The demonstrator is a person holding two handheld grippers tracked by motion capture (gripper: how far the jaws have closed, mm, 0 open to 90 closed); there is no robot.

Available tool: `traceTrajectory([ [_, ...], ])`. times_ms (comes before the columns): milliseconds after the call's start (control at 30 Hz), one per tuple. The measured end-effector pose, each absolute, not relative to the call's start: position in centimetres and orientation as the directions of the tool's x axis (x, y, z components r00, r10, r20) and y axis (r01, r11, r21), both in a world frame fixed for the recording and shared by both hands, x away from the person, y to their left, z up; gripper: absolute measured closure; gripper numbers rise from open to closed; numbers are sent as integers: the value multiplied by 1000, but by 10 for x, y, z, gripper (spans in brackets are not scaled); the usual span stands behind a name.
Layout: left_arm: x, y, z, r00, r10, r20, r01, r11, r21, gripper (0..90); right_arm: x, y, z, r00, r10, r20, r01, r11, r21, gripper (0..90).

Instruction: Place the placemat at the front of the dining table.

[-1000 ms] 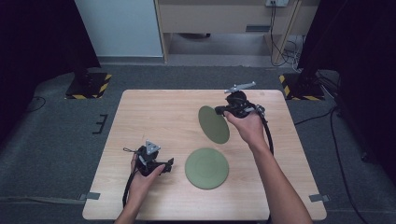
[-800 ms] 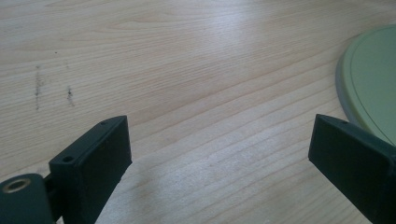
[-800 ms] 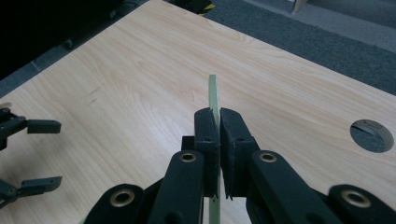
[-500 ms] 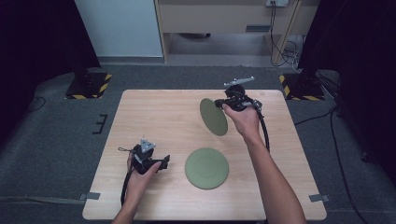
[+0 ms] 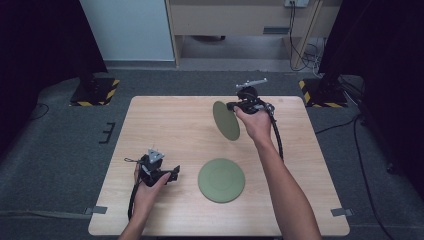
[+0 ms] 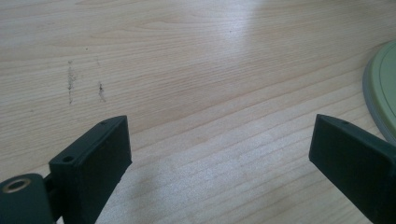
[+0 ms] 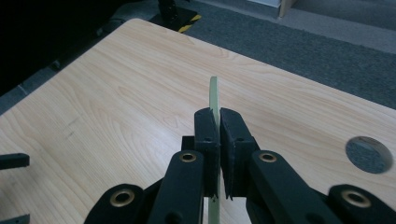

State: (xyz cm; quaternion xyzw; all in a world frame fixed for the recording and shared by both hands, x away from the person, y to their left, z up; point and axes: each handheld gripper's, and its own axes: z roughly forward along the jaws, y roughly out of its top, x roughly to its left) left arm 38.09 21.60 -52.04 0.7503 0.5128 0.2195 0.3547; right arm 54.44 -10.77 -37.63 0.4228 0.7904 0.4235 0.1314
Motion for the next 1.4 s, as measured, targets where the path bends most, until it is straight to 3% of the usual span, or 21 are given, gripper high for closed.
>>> traceTrajectory([
  [333, 381, 221, -520, 366, 930, -34, 618, -215, 756, 50, 558, -95, -389, -597, 784, 168, 573, 270, 774, 865],
  [900, 394, 232, -514, 332, 943, -16, 613, -202, 764, 52, 570, -160, -427, -465, 862, 201, 645, 175, 744, 865],
  [1400, 399, 229, -519, 335, 942, -8, 613, -212, 761, 50, 574, -171, -451, -436, 892, 115, 661, 231, 713, 864],
])
